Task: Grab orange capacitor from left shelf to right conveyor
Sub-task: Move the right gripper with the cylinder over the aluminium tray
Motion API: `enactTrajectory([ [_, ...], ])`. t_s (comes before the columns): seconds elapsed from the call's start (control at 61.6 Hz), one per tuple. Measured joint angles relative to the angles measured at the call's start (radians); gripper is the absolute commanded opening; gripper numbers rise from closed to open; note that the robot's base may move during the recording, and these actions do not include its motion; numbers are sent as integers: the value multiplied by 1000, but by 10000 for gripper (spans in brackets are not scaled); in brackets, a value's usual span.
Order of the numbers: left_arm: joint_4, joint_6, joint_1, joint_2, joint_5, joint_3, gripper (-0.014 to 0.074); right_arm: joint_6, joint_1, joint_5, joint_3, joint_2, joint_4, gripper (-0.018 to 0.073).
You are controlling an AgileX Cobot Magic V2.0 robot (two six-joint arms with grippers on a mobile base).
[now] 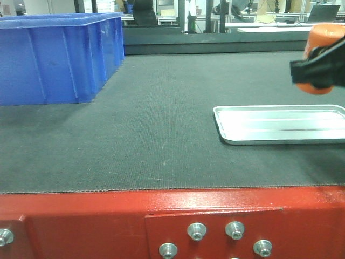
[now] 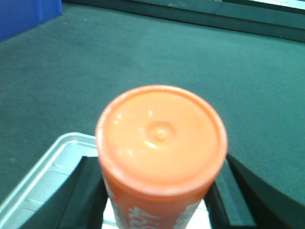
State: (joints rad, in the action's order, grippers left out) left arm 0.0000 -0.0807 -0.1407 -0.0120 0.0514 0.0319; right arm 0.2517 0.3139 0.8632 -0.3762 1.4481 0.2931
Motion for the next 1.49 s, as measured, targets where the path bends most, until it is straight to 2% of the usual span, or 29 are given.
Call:
enactTrajectory([
  [0.357, 0, 0, 0, 0, 0, 0, -105, -56, 0, 161, -6, 146, 0, 57],
  [1.381, 0, 0, 0, 0, 0, 0, -105, -69, -6, 206, -45, 261, 0, 57],
  [1.495, 0, 0, 0, 0, 0, 0, -105, -96, -6, 213, -45, 295, 0, 57],
])
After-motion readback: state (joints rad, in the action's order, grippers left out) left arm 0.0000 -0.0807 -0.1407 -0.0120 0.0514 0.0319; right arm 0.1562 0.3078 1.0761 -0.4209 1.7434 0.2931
